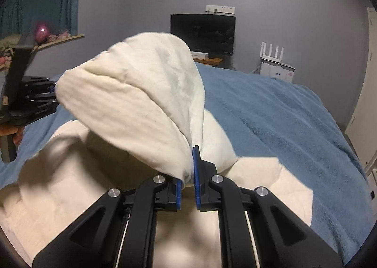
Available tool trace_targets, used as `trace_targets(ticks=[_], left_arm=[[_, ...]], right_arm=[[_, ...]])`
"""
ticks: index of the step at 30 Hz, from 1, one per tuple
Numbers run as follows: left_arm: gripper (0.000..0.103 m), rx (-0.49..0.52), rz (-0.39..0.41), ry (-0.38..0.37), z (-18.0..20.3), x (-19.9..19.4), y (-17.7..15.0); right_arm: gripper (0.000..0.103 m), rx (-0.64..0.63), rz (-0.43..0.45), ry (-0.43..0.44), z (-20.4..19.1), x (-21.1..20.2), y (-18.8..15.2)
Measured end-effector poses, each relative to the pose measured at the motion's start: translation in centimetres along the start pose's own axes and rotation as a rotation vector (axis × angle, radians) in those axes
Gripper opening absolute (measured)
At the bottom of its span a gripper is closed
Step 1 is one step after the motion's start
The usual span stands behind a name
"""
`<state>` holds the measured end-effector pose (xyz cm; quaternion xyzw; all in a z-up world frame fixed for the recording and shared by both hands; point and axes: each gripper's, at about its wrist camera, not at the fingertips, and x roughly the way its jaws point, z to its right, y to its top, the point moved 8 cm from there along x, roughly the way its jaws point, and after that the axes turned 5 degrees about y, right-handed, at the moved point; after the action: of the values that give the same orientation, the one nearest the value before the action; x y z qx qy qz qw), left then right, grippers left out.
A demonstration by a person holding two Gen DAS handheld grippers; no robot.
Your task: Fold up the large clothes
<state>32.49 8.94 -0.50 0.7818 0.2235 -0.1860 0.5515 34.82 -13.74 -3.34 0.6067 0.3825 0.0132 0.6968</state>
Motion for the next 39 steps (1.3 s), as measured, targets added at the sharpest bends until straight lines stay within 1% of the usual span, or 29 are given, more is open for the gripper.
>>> trace_targets(ticks=[3,6,7,10,11,12,14,15,17,18,19,20,21,24,25,27,28,29,30,31,32,34,37,38,39], left_arm=[[0.008,-0.001,0.000,-0.022,-0.3,-3.1,-2.4],[0.008,-0.002,-0.051,-0.056,0.2,-4.5,-5.5],[0.008,-0.006,-0.077,-0.075,0.5,-4.5,-6.9],[0.009,0.006,-0.161,-0.111,1.8,-3.4,-10.7],[0.009,0.043,-0.192,-0.107,2.5,-2.7,-12.0],[0.010,0.075,-0.202,-0.095,2.9,-2.2,-12.7],[0.013,0.086,-0.210,-0.092,3.3,-1.3,-13.0],[0.017,0.068,-0.212,-0.101,3.2,-1.0,-13.0],[0.036,0.020,-0.219,-0.129,2.8,-0.6,-12.9],[0.061,-0.003,-0.227,-0.135,2.4,-0.7,-13.0],[0.076,-0.021,-0.225,-0.139,2.2,-0.7,-12.6],[0.079,-0.034,-0.213,-0.150,1.3,-1.2,-12.6],[0.079,-0.040,-0.201,-0.171,1.0,-1.8,-12.4],[0.079,-0.020,-0.162,-0.185,0.8,-3.9,-11.6],[0.079,-0.029,-0.144,-0.203,0.9,-4.7,-11.1],[0.081,-0.076,-0.116,-0.242,1.1,-5.6,-10.0],[0.087,-0.111,-0.099,-0.260,1.2,-5.9,-9.2],[0.089,-0.143,-0.083,-0.282,1.5,-6.3,-8.4],[0.090,-0.179,-0.065,-0.310,2.7,-6.5,-6.7],[0.090,-0.200,-0.058,-0.323,3.2,-7.4,-5.8],[0.090,-0.220,-0.058,-0.341,3.6,-7.3,-5.0],[0.090,-0.256,-0.098,-0.389,4.7,-5.7,-3.8],[0.090,-0.289,-0.168,-0.411,5.7,-3.5,-4.0],[0.088,-0.313,-0.189,-0.428,6.0,-2.8,-4.3],[0.076,-0.344,-0.205,-0.460,6.3,-2.3,-4.6]], right_arm=[[0.007,-0.052,0.003,0.032,-1.4,-1.7,-1.0],[0.007,-0.135,-0.012,0.052,-3.4,-2.9,-2.8],[0.007,-0.164,-0.027,0.050,-4.0,-2.9,-3.6],[0.007,-0.188,-0.067,0.054,-4.7,-2.8,-5.6],[0.007,-0.185,-0.084,0.056,-4.7,-2.5,-6.1],[0.007,-0.181,-0.108,0.053,-4.7,-2.0,-6.8],[0.007,-0.162,-0.128,0.044,-4.7,-1.4,-7.5],[0.007,-0.142,-0.143,0.041,-4.4,-0.9,-7.6],[0.007,-0.102,-0.153,0.042,-4.0,-0.3,-7.5],[0.007,-0.088,-0.152,0.040,-3.8,-0.2,-7.4],[0.007,-0.079,-0.150,0.038,-3.7,-0.2,-7.1],[0.007,-0.076,-0.150,0.036,-3.7,-0.2,-7.0],[0.007,-0.077,-0.155,0.033,-3.8,-0.2,-6.9],[0.007,-0.072,-0.174,0.030,-3.9,0.0,-6.8],[0.007,-0.065,-0.179,0.029,-4.0,-0.1,-6.9],[0.007,-0.063,-0.178,0.028,-3.9,-0.1,-6.6],[0.007,-0.063,-0.177,0.026,-4.0,-0.2,-6.7],[0.007,-0.059,-0.176,0.024,-4.1,-0.3,-6.8],[0.007,-0.055,-0.177,0.024,-3.5,0.2,-6.4],[0.007,-0.049,-0.178,0.023,-3.5,0.1,-6.5],[0.007,-0.049,-0.179,0.021,-3.6,0.0,-6.4],[0.007,-0.052,-0.177,0.014,-3.6,-0.1,-6.2],[0.007,-0.047,-0.175,0.008,-3.8,-0.2,-6.0],[0.007,-0.050,-0.176,0.004,-3.9,-0.2,-5.9],[0.007,-0.054,-0.176,0.001,-4.0,-0.3,-5.9]])
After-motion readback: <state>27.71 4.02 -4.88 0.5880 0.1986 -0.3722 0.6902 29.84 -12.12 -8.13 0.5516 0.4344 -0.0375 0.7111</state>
